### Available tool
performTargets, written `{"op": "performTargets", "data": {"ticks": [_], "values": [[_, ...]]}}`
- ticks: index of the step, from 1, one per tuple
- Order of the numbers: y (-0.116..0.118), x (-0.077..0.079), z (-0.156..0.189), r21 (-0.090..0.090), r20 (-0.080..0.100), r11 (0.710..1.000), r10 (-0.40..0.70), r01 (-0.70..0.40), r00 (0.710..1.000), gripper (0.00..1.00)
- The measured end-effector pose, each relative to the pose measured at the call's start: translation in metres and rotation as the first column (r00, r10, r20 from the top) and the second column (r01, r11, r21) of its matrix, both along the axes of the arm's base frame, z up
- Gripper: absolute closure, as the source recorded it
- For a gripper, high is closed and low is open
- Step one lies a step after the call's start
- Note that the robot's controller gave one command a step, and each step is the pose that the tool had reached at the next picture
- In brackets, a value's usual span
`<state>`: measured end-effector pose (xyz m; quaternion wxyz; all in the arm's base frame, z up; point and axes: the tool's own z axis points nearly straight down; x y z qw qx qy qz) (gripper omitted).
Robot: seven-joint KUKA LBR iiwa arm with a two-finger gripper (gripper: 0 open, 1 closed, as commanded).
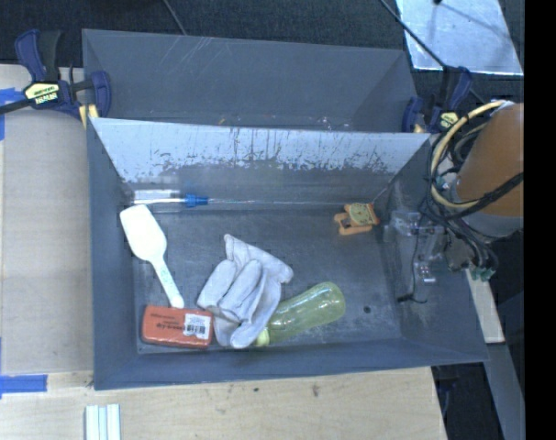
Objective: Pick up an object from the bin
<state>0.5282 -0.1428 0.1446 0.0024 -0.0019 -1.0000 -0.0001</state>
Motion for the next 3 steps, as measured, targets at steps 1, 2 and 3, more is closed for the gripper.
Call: {"op": "performTargets", "data": {"ticks": [1, 2, 3], "values": [[0.001, 0.002, 0.005, -0.002, 0.008, 1.0, 0.003, -0.003, 1.0, 0.0], [0.055, 0.005, -0.034, -0.002, 0.009, 0.997, 0.082, -0.082, 0.997, 0.0], [0.13, 0.013, -0.027, -0.002, 0.008, 0.978, 0.208, -0.208, 0.978, 0.0]]}}
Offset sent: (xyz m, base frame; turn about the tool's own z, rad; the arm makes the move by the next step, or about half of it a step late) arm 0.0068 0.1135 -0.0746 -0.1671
